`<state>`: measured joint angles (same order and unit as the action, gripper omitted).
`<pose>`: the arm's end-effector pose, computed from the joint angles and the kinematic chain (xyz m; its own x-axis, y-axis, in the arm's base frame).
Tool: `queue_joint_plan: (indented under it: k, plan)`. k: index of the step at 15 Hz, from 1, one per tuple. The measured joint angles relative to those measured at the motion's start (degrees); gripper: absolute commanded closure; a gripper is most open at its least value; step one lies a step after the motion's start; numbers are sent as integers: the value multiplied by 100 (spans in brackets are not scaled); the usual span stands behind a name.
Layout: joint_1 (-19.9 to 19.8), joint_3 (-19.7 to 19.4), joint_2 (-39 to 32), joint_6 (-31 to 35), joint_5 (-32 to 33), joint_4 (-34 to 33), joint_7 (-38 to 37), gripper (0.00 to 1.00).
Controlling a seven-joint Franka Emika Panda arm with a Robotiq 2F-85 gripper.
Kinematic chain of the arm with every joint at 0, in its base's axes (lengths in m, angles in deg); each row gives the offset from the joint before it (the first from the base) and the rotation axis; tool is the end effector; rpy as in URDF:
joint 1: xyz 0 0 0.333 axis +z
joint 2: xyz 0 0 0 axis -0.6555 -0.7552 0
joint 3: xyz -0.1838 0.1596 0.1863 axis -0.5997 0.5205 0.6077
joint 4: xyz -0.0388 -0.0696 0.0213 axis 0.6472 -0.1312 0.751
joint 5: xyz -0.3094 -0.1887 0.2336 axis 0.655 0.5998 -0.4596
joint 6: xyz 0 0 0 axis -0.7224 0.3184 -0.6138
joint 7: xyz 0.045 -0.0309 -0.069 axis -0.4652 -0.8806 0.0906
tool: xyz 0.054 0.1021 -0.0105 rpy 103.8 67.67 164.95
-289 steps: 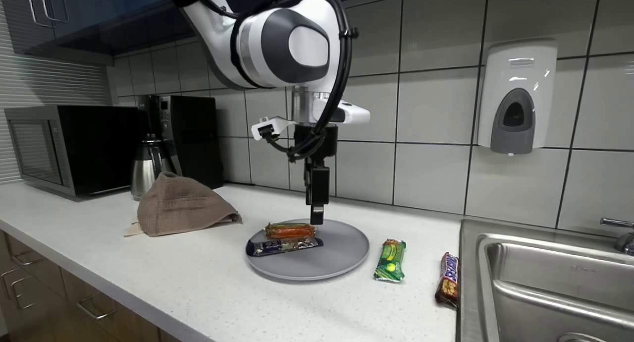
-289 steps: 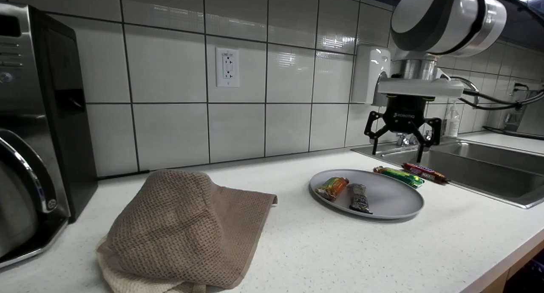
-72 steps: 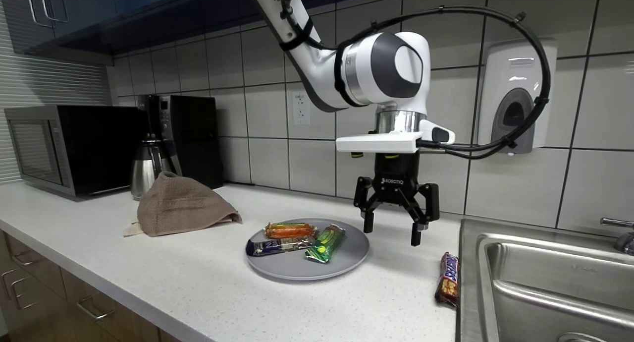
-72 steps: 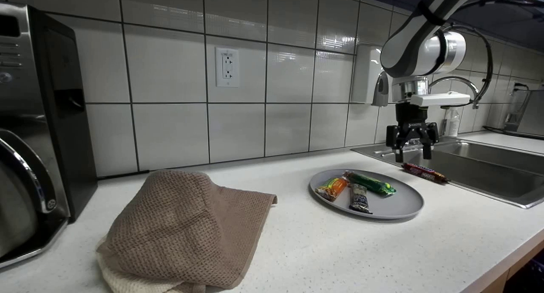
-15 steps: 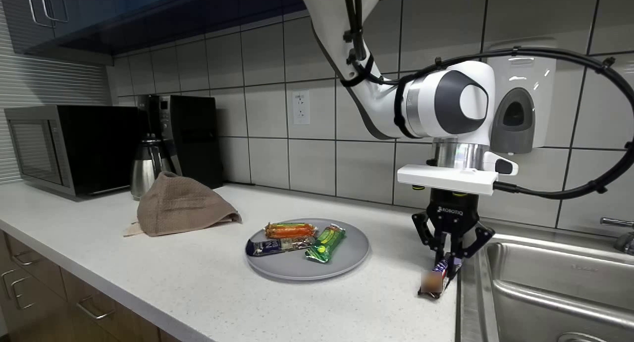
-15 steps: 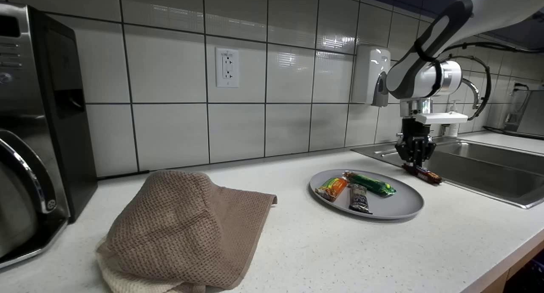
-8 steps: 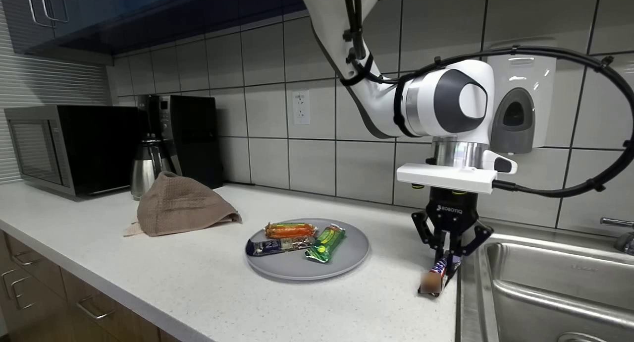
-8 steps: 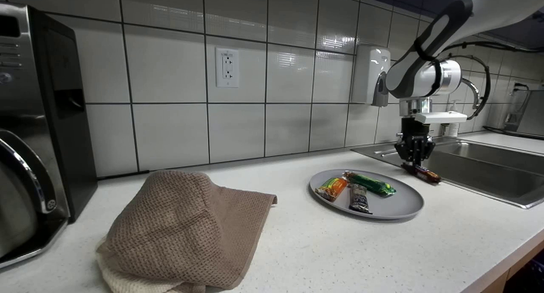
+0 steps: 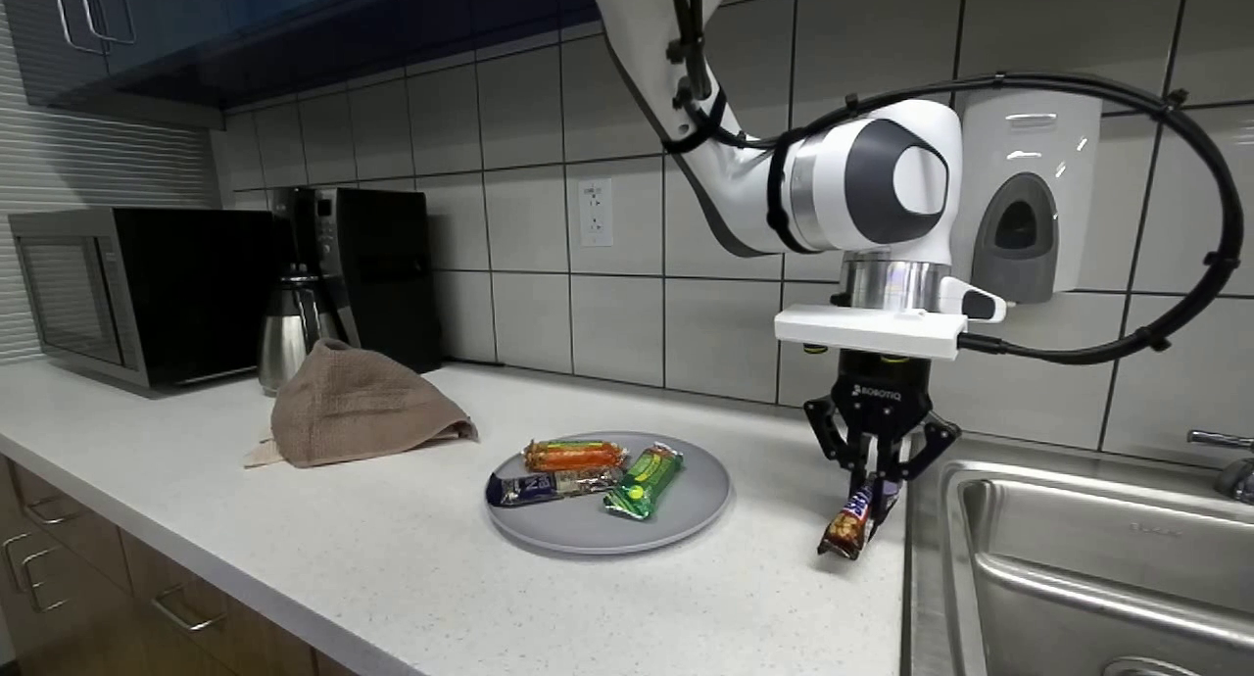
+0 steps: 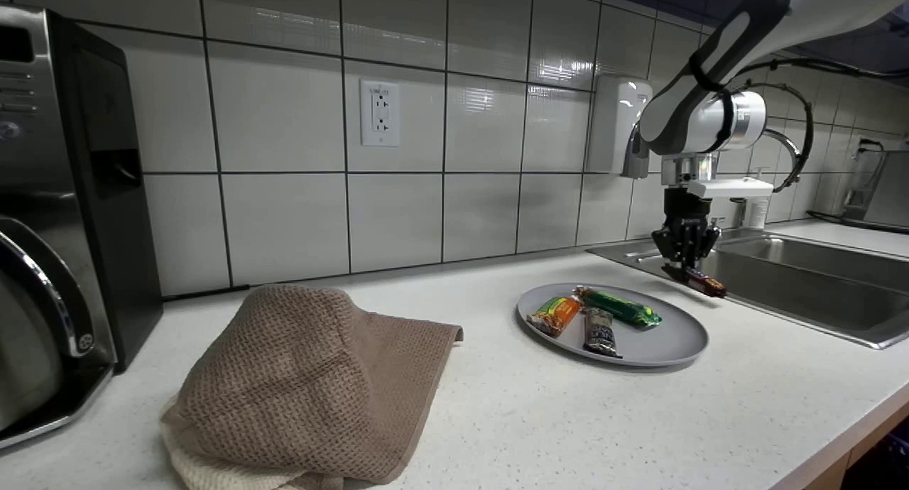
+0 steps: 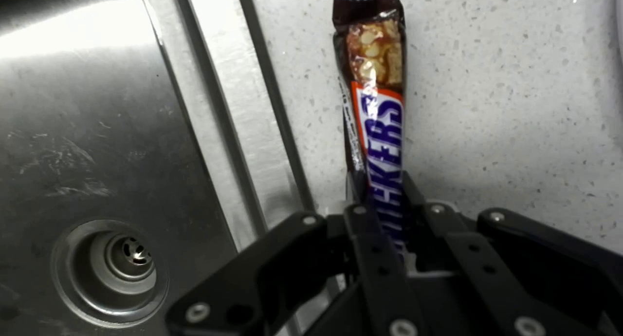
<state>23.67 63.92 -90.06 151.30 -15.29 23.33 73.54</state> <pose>0.6438 -0.2824 0.1956 0.9748 -0.1775 -0.1348 -0.1755 -0.9841 0.0267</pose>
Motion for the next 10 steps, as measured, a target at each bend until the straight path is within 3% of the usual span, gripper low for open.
queue_joint_plan:
  k: [10]
  plan:
    - [267, 67, 454, 21, 0, 431, 0, 96]
